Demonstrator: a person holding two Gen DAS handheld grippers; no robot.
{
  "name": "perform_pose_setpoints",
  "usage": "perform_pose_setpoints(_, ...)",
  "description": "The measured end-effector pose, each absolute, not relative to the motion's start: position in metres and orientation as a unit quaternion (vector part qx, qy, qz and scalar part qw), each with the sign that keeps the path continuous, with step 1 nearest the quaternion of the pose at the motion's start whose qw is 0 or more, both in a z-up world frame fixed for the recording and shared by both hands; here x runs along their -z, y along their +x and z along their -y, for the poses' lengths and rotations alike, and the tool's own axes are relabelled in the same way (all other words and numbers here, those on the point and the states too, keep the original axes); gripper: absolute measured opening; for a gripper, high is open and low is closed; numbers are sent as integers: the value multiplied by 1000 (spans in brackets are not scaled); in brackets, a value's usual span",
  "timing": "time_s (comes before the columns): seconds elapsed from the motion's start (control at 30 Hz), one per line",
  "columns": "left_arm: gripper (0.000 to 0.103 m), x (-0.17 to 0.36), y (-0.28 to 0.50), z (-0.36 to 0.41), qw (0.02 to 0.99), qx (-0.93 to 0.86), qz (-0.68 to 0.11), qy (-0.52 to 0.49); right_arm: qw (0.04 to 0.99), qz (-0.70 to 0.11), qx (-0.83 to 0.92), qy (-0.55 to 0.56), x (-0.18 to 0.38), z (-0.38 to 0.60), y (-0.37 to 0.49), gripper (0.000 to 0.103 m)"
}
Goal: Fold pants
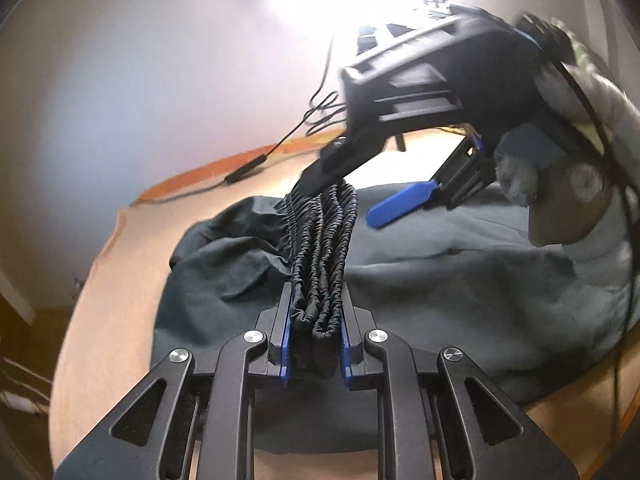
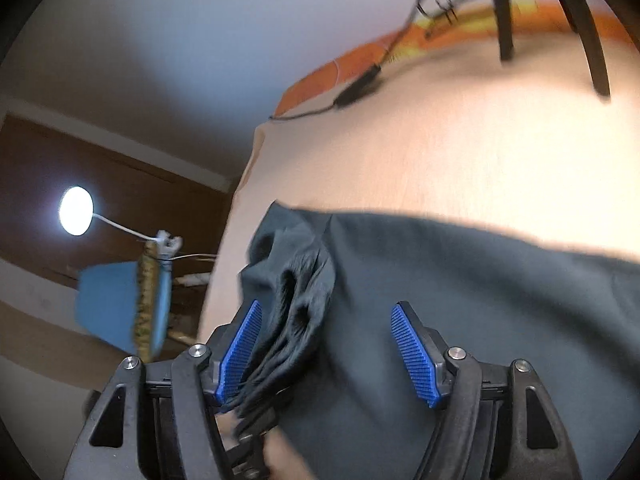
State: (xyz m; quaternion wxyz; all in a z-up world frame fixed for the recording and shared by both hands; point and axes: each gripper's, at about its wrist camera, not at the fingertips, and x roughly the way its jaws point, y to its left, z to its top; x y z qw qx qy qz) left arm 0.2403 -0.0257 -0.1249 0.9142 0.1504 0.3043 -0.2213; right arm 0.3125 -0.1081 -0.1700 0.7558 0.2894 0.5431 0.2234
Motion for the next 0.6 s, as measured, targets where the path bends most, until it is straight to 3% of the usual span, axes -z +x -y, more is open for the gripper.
perform_pose_setpoints(0.13, 16, 118, 215, 49, 912, 230, -286, 184, 735, -564, -223, 303, 171, 100, 314, 69)
perform_pose_setpoints(0.2, 16, 119, 206, 60, 907, 242, -283, 197, 741, -570, -218, 282, 168, 94, 314, 57)
perform_pose_setpoints(0.23, 16, 119, 201, 65, 905, 246, -281, 203, 742, -571, -216, 276, 168, 92, 313, 41)
perform_pose_setpoints(0.33, 19, 119, 193, 74, 899, 258, -287, 206, 748, -572, -208, 265, 165, 98, 309, 20)
perform_pose_setpoints(0.5, 21, 103, 181, 66, 891, 288, -304, 176, 762, -565, -198, 245, 157, 116, 297, 15)
perform_pose_setpoints(0.6, 31, 86, 167, 45, 893, 293, -298, 164, 770, -561, -191, 235, 151, 131, 292, 15)
